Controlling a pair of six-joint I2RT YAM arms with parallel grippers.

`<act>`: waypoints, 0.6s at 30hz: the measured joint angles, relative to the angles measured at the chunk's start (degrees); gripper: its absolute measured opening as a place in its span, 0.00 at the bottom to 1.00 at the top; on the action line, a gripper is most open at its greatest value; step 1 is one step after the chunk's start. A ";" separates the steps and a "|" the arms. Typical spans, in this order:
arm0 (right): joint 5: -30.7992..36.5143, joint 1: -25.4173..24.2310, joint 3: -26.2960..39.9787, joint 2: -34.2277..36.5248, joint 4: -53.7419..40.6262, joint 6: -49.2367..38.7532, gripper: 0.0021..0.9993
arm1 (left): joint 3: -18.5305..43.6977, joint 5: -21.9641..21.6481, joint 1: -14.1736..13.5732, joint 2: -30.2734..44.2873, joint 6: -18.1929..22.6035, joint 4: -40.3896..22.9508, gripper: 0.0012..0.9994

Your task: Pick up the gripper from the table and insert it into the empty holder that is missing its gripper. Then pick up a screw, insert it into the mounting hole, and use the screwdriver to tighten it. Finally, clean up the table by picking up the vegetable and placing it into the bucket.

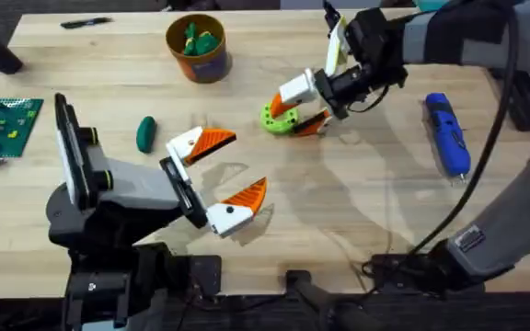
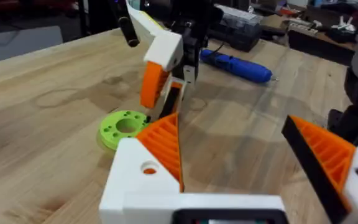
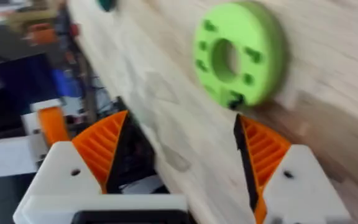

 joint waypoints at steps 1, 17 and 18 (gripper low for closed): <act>1.68 -0.23 0.34 -0.22 -1.43 -0.85 0.96 | 0.00 0.02 0.00 0.00 0.02 0.00 0.99; 28.16 -1.01 9.51 -8.79 -13.60 -10.79 1.00 | 0.00 0.02 0.00 0.00 0.02 -0.01 0.99; 28.99 -1.39 9.51 -8.75 -13.61 -11.39 1.00 | 0.00 0.00 0.00 0.00 0.00 0.00 0.99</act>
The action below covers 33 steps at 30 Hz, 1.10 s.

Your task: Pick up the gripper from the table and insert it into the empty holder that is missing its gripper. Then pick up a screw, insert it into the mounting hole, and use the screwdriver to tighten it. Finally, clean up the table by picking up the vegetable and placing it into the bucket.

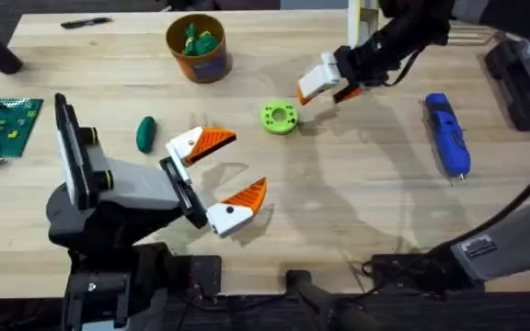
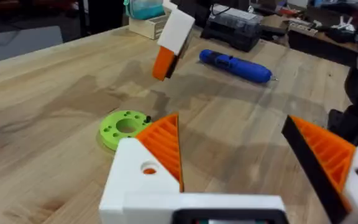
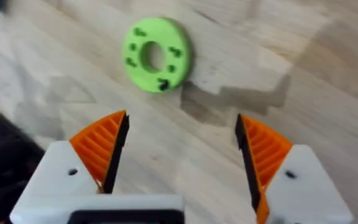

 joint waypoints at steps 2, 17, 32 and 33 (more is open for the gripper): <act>1.27 -0.94 0.00 0.00 -0.04 -1.12 1.00 | 0.00 0.01 0.00 0.00 0.00 0.00 0.99; 4.21 1.13 0.34 0.00 0.02 -6.36 0.99 | 0.00 0.02 0.00 0.00 0.02 0.00 0.99; 19.15 18.88 2.49 0.00 0.79 -7.05 1.00 | 0.00 0.01 0.00 0.00 0.00 0.00 0.99; 19.46 19.16 2.49 0.00 0.79 -7.17 1.00 | 0.00 0.02 0.00 0.00 0.00 0.00 0.99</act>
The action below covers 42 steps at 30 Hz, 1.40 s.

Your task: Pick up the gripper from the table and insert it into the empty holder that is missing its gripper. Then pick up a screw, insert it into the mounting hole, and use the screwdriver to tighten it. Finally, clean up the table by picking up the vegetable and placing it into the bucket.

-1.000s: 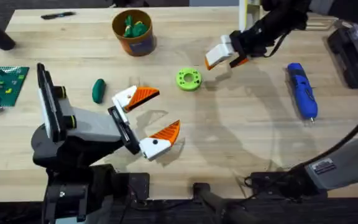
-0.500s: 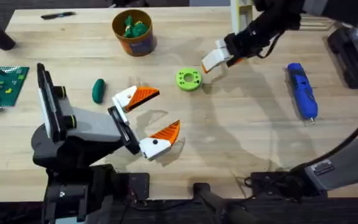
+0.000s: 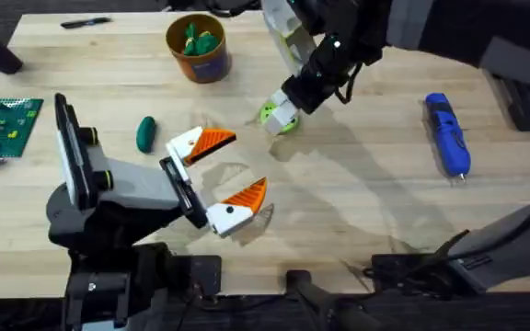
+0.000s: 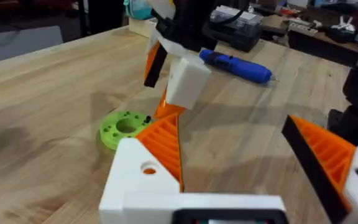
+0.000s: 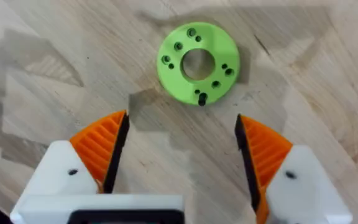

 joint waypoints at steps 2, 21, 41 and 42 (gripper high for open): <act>0.58 0.12 0.00 0.03 0.00 -0.04 1.00 | 0.00 0.00 0.00 0.00 0.00 0.00 0.99; 1.72 -0.69 0.02 3.72 2.99 -0.04 0.91 | 0.00 0.00 0.00 0.00 0.01 0.00 0.99; 1.70 -0.71 -0.07 5.52 3.73 0.06 0.90 | 0.00 0.00 0.00 0.00 0.01 0.00 0.99; 1.70 -0.71 -0.12 5.65 3.77 0.05 0.90 | 0.00 -0.01 0.00 0.00 0.01 0.00 0.99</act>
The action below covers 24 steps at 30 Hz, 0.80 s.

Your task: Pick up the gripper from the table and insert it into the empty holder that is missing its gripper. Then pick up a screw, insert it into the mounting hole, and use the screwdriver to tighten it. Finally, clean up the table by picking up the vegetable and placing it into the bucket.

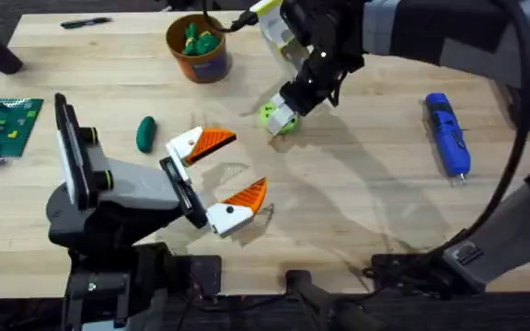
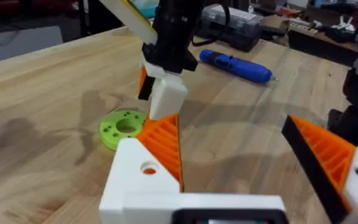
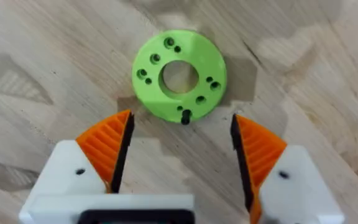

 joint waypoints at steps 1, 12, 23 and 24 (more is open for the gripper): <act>-0.01 0.00 -0.08 0.03 0.04 0.02 0.90 | 0.00 0.01 0.00 0.00 -0.01 0.00 0.99; -0.01 0.00 -1.27 0.24 1.88 0.42 0.90 | 0.00 0.01 0.00 0.01 0.00 0.00 0.99; -0.64 -0.41 -1.65 1.80 2.55 0.80 0.83 | 0.00 0.01 0.00 0.00 0.01 0.00 0.99; -0.68 -0.42 -1.65 1.80 2.53 0.89 0.76 | 0.00 0.01 0.00 0.00 -0.01 0.00 0.99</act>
